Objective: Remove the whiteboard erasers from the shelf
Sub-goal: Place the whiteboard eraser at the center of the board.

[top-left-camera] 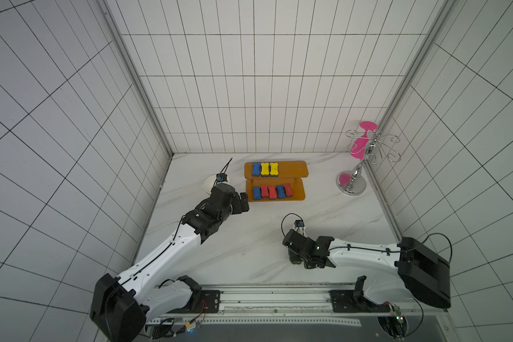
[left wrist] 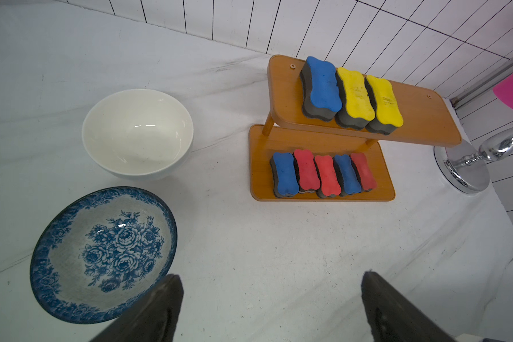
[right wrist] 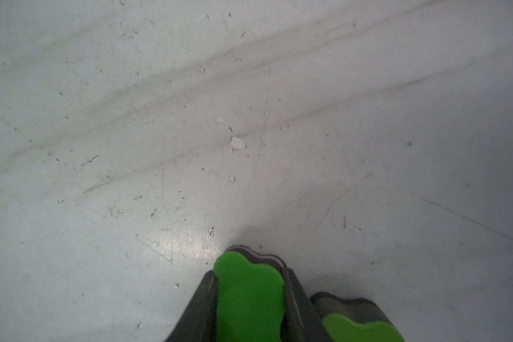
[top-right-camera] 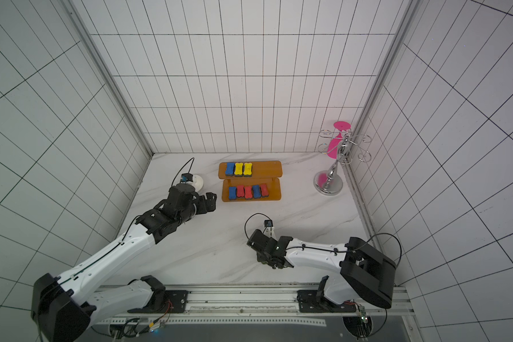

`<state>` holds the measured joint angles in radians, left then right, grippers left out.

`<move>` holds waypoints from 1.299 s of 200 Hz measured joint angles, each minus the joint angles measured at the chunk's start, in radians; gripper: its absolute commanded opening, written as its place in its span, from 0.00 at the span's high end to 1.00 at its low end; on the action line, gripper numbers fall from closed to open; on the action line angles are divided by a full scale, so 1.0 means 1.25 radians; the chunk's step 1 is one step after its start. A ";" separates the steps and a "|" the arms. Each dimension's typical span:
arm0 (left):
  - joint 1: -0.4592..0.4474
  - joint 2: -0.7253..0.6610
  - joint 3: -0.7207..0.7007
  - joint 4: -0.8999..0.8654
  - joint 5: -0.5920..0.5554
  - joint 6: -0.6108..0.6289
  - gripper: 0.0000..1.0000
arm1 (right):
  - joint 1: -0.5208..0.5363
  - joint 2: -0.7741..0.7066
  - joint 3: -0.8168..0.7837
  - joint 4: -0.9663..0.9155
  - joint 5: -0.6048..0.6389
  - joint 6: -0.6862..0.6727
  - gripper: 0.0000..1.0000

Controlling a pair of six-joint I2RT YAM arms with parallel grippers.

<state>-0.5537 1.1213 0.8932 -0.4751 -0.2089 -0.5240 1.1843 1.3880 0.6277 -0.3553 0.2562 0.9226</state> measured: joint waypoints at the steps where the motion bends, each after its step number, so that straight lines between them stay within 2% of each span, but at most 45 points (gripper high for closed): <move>1: 0.000 0.000 0.000 0.000 0.000 0.000 0.02 | 0.001 -0.001 0.000 0.000 0.000 0.001 0.69; 53: 0.000 0.000 -0.001 0.000 -0.002 0.000 0.02 | 0.032 -0.020 -0.014 -0.010 0.013 0.017 0.66; 114: -0.002 0.000 -0.002 0.000 -0.003 0.000 0.02 | 0.039 -0.022 -0.015 -0.022 0.017 0.026 0.58; 191: -0.002 0.000 -0.002 0.000 -0.004 0.000 0.02 | 0.044 -0.057 -0.011 -0.088 0.021 0.009 0.52; 260: -0.002 0.002 -0.002 0.001 -0.006 -0.003 0.02 | 0.044 -0.093 0.010 -0.125 0.035 -0.009 0.52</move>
<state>-0.5556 1.1240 0.8913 -0.4744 -0.2165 -0.5274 1.2392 1.2716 0.6403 -0.5110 0.3000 0.9108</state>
